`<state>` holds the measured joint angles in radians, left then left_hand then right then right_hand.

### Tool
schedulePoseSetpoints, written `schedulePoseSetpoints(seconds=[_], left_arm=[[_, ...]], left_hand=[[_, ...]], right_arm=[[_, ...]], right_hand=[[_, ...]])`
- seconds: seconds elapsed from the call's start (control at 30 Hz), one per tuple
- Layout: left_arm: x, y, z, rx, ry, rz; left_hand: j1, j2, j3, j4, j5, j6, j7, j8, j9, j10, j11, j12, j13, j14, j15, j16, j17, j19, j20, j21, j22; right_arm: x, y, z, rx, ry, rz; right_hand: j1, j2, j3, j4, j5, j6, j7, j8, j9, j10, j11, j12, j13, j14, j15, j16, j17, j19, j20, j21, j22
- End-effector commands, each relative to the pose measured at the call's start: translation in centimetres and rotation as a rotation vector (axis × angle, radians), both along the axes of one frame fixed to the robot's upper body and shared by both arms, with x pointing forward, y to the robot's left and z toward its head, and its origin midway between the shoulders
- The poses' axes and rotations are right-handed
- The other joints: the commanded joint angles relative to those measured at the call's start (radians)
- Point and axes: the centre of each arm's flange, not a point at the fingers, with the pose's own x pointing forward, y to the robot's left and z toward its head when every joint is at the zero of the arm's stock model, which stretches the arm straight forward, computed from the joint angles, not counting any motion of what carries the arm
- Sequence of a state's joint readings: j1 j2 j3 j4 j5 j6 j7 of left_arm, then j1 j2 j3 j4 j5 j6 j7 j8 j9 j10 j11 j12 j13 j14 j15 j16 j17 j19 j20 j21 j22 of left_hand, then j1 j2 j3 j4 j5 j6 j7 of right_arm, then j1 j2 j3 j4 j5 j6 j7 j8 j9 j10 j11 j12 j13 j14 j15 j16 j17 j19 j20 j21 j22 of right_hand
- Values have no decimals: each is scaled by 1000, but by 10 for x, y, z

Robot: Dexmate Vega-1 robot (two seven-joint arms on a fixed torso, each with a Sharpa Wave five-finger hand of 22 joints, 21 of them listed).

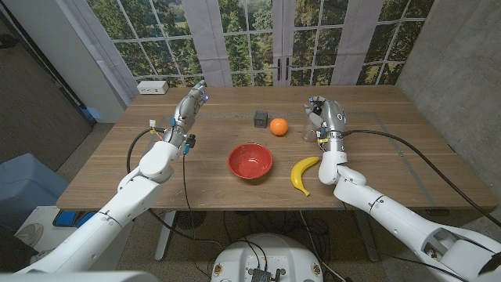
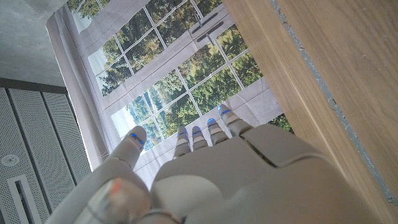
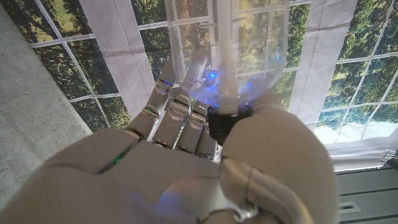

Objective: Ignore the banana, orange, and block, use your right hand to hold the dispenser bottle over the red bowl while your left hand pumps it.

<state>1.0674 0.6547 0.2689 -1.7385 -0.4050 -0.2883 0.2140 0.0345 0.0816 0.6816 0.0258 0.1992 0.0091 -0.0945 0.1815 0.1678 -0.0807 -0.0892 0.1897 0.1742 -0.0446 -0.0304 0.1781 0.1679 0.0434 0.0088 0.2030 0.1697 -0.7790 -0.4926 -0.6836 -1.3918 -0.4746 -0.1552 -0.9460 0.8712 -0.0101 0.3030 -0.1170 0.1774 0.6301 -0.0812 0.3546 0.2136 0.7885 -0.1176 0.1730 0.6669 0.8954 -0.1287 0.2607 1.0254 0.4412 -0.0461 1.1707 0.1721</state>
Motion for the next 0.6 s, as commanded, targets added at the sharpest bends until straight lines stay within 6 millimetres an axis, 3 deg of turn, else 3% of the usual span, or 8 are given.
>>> schedulePoseSetpoints(seconds=[0.03,0.2,0.43,0.6], left_arm=[[0,-3,4,16,-11,4],[1,-3,4,16,-8,4],[2,-4,4,13,-4,1],[3,-4,4,13,-3,3]], left_hand=[[-8,20,0,-6,0,8,-4,-2,3,5,-2,3,3,2,-37,-1,2,6,-3,-3,6],[-8,20,0,-7,0,8,-4,-2,3,4,-2,3,3,1,-37,-1,2,6,-2,-4,6],[-8,20,-1,-8,1,7,-2,-2,3,4,-3,2,3,1,-37,-1,2,6,-3,-4,6],[-8,20,-1,-9,1,7,-2,-2,3,4,-4,2,3,1,-36,-1,2,6,-2,-4,6]], right_arm=[[0,-2,5,-2,89,-11],[0,-3,8,17,112,-1],[3,-5,10,43,145,32],[4,-11,12,86,203,102]], right_hand=[[-60,-22,-30,5,1,-92,19,-49,2,-118,17,-3,-19,-86,-65,-23,-21,-22,-3,-21,4],[-101,-35,-53,9,5,-130,40,-75,2,-187,30,1,-35,-167,-55,-39,-32,-45,19,-41,4],[-185,-60,-92,17,16,-241,76,-136,4,-347,68,2,-72,-330,-4,-67,-79,-112,49,-100,3],[-237,-74,-116,23,20,-318,96,-160,5,-455,86,0,-100,-431,19,-72,-118,-156,68,-145,2]])
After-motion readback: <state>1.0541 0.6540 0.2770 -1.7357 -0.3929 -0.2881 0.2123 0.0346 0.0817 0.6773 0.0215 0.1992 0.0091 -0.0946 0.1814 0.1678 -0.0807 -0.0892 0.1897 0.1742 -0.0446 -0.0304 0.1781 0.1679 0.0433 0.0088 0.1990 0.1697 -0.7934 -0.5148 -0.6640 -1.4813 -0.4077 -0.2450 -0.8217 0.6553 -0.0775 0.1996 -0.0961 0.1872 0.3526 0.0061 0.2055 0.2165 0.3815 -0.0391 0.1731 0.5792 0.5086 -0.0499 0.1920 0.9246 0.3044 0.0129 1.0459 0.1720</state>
